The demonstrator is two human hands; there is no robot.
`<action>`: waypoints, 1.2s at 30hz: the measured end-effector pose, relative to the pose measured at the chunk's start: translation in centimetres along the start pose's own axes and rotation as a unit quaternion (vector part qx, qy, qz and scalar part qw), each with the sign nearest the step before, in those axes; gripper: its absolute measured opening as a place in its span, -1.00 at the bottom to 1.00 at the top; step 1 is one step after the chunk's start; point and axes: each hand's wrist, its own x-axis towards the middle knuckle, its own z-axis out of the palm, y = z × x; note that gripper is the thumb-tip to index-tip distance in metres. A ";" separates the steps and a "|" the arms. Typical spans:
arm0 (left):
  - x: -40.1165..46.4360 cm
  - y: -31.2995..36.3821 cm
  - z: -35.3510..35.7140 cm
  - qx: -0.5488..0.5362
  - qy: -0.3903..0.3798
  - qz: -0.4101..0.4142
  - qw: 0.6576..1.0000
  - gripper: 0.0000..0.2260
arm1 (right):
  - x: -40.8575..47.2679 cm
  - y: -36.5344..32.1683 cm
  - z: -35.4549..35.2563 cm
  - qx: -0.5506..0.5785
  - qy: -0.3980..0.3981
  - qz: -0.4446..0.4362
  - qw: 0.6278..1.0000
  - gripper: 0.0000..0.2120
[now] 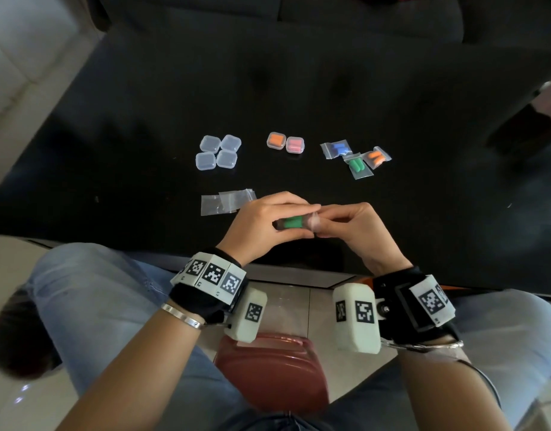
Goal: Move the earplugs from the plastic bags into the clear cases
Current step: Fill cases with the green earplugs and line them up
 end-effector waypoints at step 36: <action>0.6 1.7 -0.8 -0.278 0.065 -0.308 0.908 -0.76 | 0.4 2.0 1.5 0.129 0.084 0.026 0.988 -0.92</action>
